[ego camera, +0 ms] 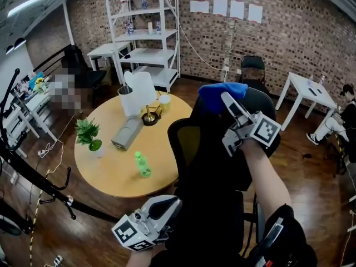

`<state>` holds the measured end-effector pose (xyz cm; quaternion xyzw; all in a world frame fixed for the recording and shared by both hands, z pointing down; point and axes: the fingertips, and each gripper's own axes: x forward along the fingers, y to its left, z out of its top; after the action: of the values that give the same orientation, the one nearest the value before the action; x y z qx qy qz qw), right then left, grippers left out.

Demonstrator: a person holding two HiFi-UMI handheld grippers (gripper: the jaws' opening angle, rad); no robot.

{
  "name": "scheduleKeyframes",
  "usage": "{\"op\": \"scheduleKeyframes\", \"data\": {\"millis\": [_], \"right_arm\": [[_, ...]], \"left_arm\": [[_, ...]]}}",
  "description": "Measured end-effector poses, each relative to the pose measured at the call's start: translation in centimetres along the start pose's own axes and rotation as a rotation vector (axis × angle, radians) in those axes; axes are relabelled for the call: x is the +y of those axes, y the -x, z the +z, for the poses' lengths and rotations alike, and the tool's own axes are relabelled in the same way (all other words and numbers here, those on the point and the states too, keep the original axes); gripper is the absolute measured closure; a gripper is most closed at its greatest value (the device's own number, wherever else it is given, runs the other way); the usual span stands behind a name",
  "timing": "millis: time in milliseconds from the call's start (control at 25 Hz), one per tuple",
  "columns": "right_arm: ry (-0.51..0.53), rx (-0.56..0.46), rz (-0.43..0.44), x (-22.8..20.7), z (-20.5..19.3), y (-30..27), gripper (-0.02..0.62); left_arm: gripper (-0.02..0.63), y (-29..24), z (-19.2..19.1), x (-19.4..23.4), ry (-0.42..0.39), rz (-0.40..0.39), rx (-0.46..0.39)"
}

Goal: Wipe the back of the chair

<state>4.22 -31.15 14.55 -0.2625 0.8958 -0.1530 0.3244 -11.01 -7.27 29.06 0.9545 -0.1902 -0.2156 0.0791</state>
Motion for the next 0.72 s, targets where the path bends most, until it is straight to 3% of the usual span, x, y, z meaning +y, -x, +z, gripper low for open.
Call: {"op": "scheduleKeyframes", "data": {"millis": [80,240,320,680,720], "right_arm": [[-0.034,0.015,0.004,-1.5,-0.7,-1.8,0.535],[-0.136,0.022,-0.191,-9.3,-3.0,-1.5,0.535],[-0.128,0.022,-0.229,-10.7,-2.9,-0.5,0.536],[-0.017,-0.018,-0.341,-13.1,1.4,7.2,0.536],[0.011,-0.011,-0.386,-13.4,1.8,8.4,0.537]], "left_arm": [[0.609,-0.2,0.0,0.4,-0.02,0.036,0.005],[0.609,0.2,0.4,1.7,-0.035,0.082,-0.001],[0.609,0.1,0.3,2.4,-0.034,0.086,0.001],[0.609,-5.2,-1.9,3.4,-0.001,-0.06,0.026],[0.61,-5.7,-2.0,3.3,0.002,-0.077,0.026]]}}
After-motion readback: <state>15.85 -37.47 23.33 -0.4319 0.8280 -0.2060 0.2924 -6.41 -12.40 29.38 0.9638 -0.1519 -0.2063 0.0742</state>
